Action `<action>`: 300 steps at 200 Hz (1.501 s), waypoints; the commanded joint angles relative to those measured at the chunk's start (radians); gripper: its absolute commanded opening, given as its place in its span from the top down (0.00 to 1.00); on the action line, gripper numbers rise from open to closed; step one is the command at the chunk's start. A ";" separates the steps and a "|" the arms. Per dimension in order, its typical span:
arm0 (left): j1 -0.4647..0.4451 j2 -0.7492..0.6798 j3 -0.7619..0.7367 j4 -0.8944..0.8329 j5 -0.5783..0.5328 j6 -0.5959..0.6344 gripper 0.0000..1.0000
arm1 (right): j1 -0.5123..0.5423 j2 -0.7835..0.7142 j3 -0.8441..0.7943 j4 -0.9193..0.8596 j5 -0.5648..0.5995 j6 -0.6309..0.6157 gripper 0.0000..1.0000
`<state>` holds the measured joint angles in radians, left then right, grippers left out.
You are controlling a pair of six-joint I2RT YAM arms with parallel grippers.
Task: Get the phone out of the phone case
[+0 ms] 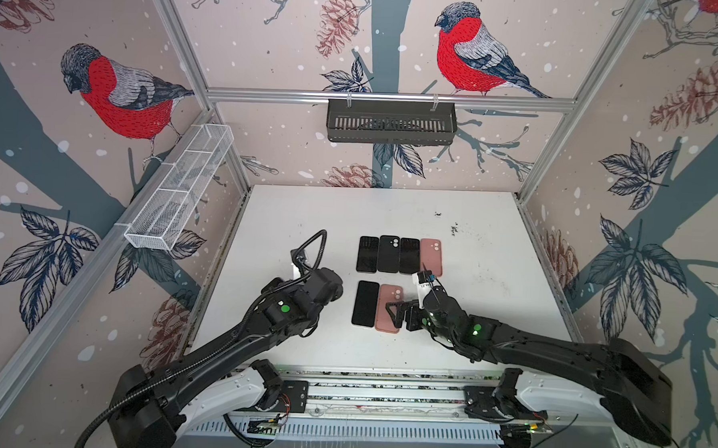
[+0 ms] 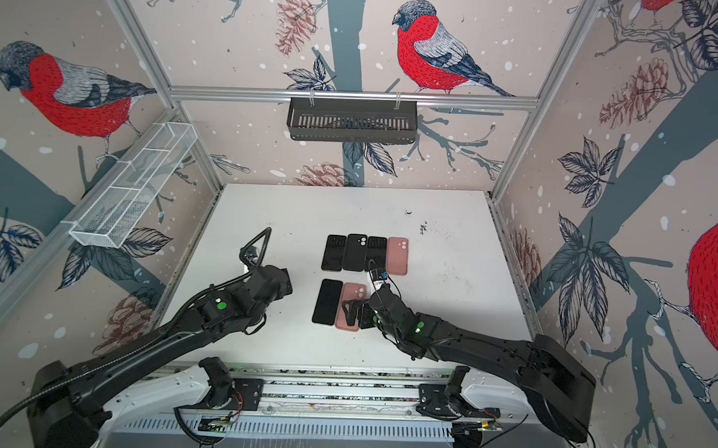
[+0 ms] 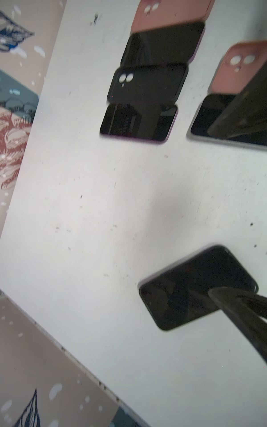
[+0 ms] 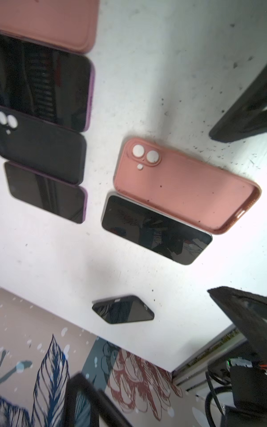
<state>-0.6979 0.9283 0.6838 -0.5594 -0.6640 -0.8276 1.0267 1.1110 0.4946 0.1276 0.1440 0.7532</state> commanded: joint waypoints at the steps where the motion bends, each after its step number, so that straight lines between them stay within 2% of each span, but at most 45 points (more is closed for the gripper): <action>1: 0.111 -0.049 -0.029 -0.051 0.104 0.058 0.01 | 0.015 -0.075 0.012 -0.074 0.045 -0.067 0.00; 19: 0.200 -0.066 -0.035 -0.031 0.151 0.059 0.01 | 0.021 -0.114 0.011 -0.081 0.027 -0.088 0.00; 37: 0.337 -0.046 -0.048 0.003 0.240 0.086 0.01 | 0.024 -0.122 0.015 -0.080 0.006 -0.101 0.00; 74: 0.563 0.062 -0.060 0.065 0.449 0.102 0.01 | 0.027 -0.071 0.023 -0.040 -0.031 -0.118 0.00; 91: 0.632 0.124 -0.065 0.093 0.523 0.120 0.01 | 0.030 -0.032 0.034 -0.028 -0.058 -0.123 0.00; 107: 0.646 0.170 -0.052 0.092 0.508 0.142 0.01 | 0.037 -0.006 0.041 -0.014 -0.067 -0.127 0.00; 119: 0.654 0.200 -0.044 0.104 0.542 0.155 0.01 | 0.042 0.007 0.042 0.004 -0.076 -0.129 0.00; 185: 0.700 0.373 0.001 0.121 0.572 0.180 0.01 | 0.068 0.072 0.059 0.056 -0.093 -0.139 0.00; 300: 0.771 0.557 0.041 0.164 0.684 0.209 0.03 | 0.120 0.170 0.099 0.088 -0.082 -0.158 0.00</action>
<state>0.0605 1.4490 0.7067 -0.3977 -0.0265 -0.6285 1.1389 1.2564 0.5789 0.1822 0.0555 0.6209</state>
